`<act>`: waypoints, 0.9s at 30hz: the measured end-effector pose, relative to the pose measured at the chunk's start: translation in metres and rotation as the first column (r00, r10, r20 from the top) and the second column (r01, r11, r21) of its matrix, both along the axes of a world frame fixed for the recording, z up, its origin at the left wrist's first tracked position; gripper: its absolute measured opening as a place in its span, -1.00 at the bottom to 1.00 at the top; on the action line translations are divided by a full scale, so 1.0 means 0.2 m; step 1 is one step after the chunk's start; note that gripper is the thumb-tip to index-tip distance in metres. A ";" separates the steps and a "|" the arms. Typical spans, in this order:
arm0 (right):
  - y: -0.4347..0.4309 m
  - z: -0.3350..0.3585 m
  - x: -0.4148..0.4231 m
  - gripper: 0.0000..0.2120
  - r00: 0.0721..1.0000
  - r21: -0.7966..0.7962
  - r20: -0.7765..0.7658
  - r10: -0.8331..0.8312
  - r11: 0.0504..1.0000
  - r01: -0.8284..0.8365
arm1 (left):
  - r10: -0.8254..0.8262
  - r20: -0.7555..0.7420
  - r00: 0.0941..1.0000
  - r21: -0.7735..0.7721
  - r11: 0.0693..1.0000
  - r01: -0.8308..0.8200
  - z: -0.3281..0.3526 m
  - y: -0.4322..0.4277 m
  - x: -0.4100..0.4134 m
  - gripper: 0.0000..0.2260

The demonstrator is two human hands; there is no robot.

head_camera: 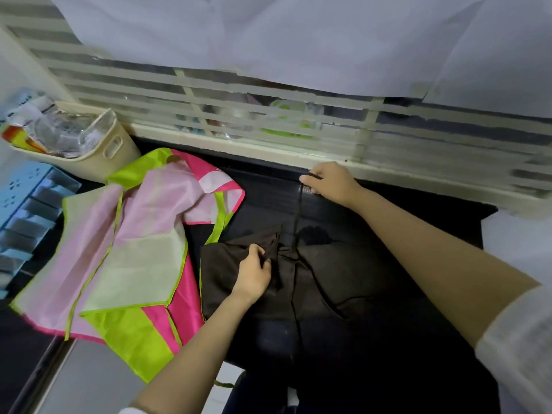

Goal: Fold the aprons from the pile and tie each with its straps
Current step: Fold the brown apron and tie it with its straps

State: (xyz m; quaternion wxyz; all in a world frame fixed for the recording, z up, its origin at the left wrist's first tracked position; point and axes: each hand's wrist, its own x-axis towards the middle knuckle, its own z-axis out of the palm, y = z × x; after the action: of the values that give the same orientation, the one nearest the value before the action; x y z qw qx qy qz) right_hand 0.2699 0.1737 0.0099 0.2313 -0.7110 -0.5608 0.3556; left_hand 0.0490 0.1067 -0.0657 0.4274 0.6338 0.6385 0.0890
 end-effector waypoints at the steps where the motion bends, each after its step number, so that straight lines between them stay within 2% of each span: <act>1: 0.02 0.00 -0.02 -0.72 1.000 0.001 -0.012 -0.004 1.000 0.004 | -0.001 -0.005 1.000 -0.008 1.000 0.001 -0.01 0.00 0.00 -0.89; 3: 0.06 -0.01 -0.06 -0.81 1.000 -0.011 -0.029 0.000 1.000 0.000 | 0.001 -0.025 1.000 -0.022 1.000 -0.002 -0.01 -0.01 0.00 -0.89; 7: 0.02 -0.02 -0.14 -0.52 0.989 -0.016 0.079 0.125 0.992 -0.125 | -0.004 -0.076 0.997 -0.036 0.999 0.001 -0.02 -0.01 0.02 -0.88; 9: -0.08 -0.03 -0.16 -0.60 0.989 0.064 0.116 0.088 0.993 -0.096 | -0.005 -0.080 0.997 -0.042 0.999 0.001 -0.01 -0.01 0.02 -0.88; 11: -0.20 -0.07 -0.19 -0.83 0.998 0.081 0.055 -0.005 0.997 0.001 | -0.003 -0.076 0.997 -0.047 0.999 -0.001 -0.01 -0.02 0.02 -0.89; 12: -0.27 -0.10 -0.20 -0.90 0.998 0.026 0.021 -0.051 0.998 0.050 | -0.002 -0.074 0.997 -0.048 0.999 -0.002 -0.01 -0.02 0.03 -0.89; 13: -0.34 -0.14 -0.22 -0.82 0.997 -0.054 0.016 -0.080 0.995 0.081 | -0.002 -0.071 0.997 -0.048 0.999 -0.002 -0.01 -0.02 0.03 -0.89; 16: -0.53 -0.25 -0.30 -0.61 0.997 -0.401 0.080 0.022 0.916 0.012 | -0.006 -0.057 0.998 -0.049 0.999 0.003 -0.02 -0.02 0.03 -0.87; 18: -0.62 -0.31 -0.37 -0.58 0.987 -0.543 0.127 0.098 0.840 -0.014 | -0.009 -0.050 0.999 -0.045 0.999 0.006 -0.02 -0.03 0.03 -0.82; 20: -0.67 -0.36 -0.41 -0.64 0.987 -0.530 0.133 0.094 0.848 -0.010 | -0.001 -0.047 0.999 -0.029 1.000 0.000 -0.02 -0.04 0.03 -0.76; 24: -0.69 -0.39 -0.48 -0.77 0.987 -0.406 -0.114 -0.114 0.912 0.059 | -0.016 -0.035 0.999 0.002 1.000 0.016 -0.03 -0.06 0.03 -0.78; 27: -0.70 -0.35 -0.52 -0.77 0.977 -0.351 -0.160 -0.138 0.933 0.075 | -0.037 -0.027 0.999 0.017 0.999 0.037 -0.03 -0.06 0.02 -0.80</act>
State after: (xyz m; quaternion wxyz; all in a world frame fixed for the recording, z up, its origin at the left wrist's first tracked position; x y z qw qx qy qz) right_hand 0.1662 0.0337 -0.0599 0.1732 -0.7343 -0.4272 0.4983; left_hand 0.0538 0.0945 -0.0724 0.4150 0.6502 0.6316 0.0781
